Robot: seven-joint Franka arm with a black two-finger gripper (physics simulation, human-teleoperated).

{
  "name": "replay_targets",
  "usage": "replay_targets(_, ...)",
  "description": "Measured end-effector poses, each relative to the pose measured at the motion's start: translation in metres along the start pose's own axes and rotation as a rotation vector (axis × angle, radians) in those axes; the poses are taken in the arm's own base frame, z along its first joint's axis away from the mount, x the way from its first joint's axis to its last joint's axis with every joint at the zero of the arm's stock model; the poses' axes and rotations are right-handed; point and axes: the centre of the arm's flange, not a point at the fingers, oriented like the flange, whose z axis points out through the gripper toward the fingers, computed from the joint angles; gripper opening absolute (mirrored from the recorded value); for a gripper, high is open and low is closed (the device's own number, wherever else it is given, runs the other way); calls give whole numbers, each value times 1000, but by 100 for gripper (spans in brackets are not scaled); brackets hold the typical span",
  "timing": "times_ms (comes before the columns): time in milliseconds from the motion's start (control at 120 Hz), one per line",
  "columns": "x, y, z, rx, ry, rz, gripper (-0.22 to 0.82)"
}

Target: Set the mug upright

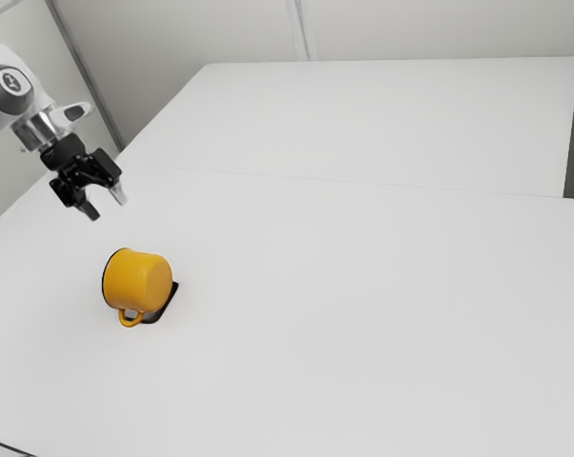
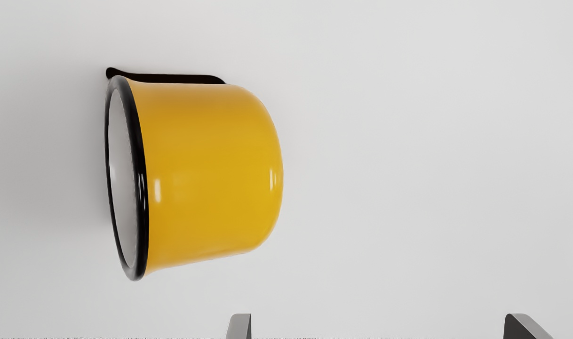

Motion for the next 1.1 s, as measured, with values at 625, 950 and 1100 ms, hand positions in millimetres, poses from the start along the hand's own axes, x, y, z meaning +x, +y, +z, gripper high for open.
replay_targets(625,15,-125,72,-232,54,56,58)
replay_targets(950,11,-128,109,-290,60,92,58)
replay_targets(1100,3,-123,113,-306,65,111,58)
